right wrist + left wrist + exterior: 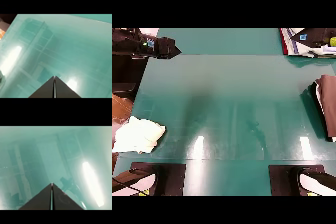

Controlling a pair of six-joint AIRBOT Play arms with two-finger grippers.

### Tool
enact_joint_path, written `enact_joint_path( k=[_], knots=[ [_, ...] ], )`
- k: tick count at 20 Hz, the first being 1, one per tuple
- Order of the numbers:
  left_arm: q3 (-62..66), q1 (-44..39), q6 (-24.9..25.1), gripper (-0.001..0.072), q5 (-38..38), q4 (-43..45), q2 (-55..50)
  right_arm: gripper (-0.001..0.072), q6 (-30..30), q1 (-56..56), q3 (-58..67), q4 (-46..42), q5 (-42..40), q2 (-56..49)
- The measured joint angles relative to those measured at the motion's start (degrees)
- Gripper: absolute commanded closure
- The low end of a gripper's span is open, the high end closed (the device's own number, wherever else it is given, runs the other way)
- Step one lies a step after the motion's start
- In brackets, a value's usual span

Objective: Fold the shirts.

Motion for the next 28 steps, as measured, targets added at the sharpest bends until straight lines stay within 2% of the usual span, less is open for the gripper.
enact_joint_path(
  k=[13, 17, 21, 25, 26, 27, 28],
  knots=[
    [0.0, 0.0, 0.0, 0.0682, 0.1, 0.0, 0.0, 0.0693, -0.1, 0.1, 0.0, 0.0, -0.4, 0.0],
    [0.2, 0.5, -0.1, 0.0683, 2.7, 0.1, 0.3, 0.0692, -0.1, 0.1, 0.0, 0.0, -0.4, 0.0],
    [-1.0, 3.9, -0.1, 0.0682, -3.9, 6.7, 4.9, 0.0693, -0.1, 0.1, 0.0, 0.0, -0.3, 0.0],
    [-10.6, 10.6, -0.3, 0.0678, -12.4, 17.2, 14.6, 0.0692, -0.1, 0.1, 0.0, 0.1, 0.0, 0.0],
    [-14.2, 12.4, -0.4, 0.0484, -14.3, 19.0, 17.0, 0.0693, -0.1, 0.1, 0.0, 0.0, 0.0, 0.0],
    [-18.2, 14.4, -0.7, 0.0150, -16.0, 21.3, 19.3, 0.0692, -0.1, 0.1, 0.0, 0.0, 0.0, 0.0],
    [-22.0, 16.0, -1.1, 0.0029, -17.2, 22.9, 21.2, 0.0693, -0.1, 0.1, 0.0, 0.0, 0.0, 0.0]
  ],
)
